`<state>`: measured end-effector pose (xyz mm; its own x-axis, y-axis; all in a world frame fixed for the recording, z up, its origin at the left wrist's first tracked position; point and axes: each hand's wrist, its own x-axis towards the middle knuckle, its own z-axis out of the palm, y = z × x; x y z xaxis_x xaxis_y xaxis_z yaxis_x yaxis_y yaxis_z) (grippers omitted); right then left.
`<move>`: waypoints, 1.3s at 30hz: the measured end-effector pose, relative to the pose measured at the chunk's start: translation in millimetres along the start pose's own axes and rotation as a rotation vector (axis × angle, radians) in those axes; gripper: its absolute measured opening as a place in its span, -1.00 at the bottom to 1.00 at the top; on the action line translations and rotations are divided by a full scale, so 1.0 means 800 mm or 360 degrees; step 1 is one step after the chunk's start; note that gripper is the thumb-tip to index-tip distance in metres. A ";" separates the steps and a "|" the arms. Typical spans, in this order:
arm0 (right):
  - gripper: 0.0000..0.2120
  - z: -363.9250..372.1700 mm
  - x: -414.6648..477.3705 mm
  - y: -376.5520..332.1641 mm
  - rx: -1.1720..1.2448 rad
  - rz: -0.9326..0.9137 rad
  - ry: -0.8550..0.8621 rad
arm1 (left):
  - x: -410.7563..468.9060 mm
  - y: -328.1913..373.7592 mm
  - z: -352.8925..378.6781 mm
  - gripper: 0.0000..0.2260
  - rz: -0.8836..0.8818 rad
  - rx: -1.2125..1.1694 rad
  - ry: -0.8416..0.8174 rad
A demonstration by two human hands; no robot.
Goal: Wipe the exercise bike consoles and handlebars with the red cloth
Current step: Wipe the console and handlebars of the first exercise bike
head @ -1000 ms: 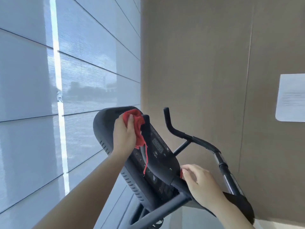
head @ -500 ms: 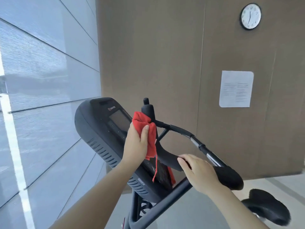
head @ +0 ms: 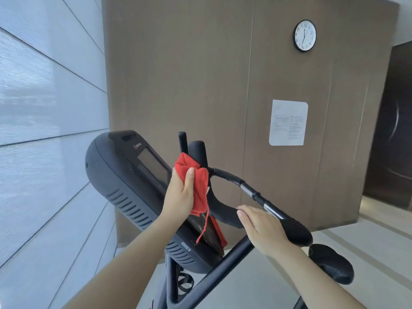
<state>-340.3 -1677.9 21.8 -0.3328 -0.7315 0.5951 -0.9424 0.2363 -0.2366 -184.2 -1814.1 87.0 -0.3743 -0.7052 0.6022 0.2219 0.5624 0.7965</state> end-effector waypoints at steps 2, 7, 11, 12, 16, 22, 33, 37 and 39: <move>-0.67 0.000 -0.001 -0.002 -0.0057 -0.0019 0.0025 | -0.012 -0.011 0.000 -0.89 -0.0016 -0.0034 -0.0076; -0.78 -0.001 -0.003 -0.007 -0.0083 -0.0022 0.0058 | -0.020 -0.027 -0.016 -0.78 -0.0152 -0.0024 -0.0225; -0.74 -0.003 -0.003 -0.008 -0.0114 -0.0037 0.0067 | 0.003 -0.010 -0.024 -0.66 -0.0160 -0.0100 0.0002; -0.72 -0.002 -0.003 -0.007 -0.0117 -0.0046 0.0077 | 0.013 -0.002 -0.024 -0.65 -0.0141 -0.0126 0.0053; -0.74 -0.002 -0.003 -0.006 -0.0123 -0.0058 0.0077 | 0.044 0.025 -0.013 -0.61 0.0015 -0.0149 0.0075; -0.59 0.004 -0.001 0.002 -0.0141 -0.0090 0.0110 | 0.026 0.009 0.005 -0.58 0.0341 -0.0121 -0.0102; -0.44 0.005 0.001 0.002 -0.0132 -0.0114 0.0133 | 0.009 -0.020 -0.014 -0.46 0.0064 -0.0007 0.0060; -0.45 0.007 0.001 0.005 -0.0150 -0.0116 0.0135 | 0.020 -0.005 -0.009 -0.43 0.0033 -0.0113 0.0322; -0.45 0.008 0.001 0.006 -0.0161 -0.0115 0.0129 | 0.032 0.008 -0.007 -0.56 0.0134 -0.0077 0.0379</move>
<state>-344.6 -1681.6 16.3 -0.2617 -0.6958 0.6689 -0.9611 0.2513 -0.1147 -186.9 -1830.6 107.9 -0.1315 -0.7416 0.6578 0.2881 0.6063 0.7412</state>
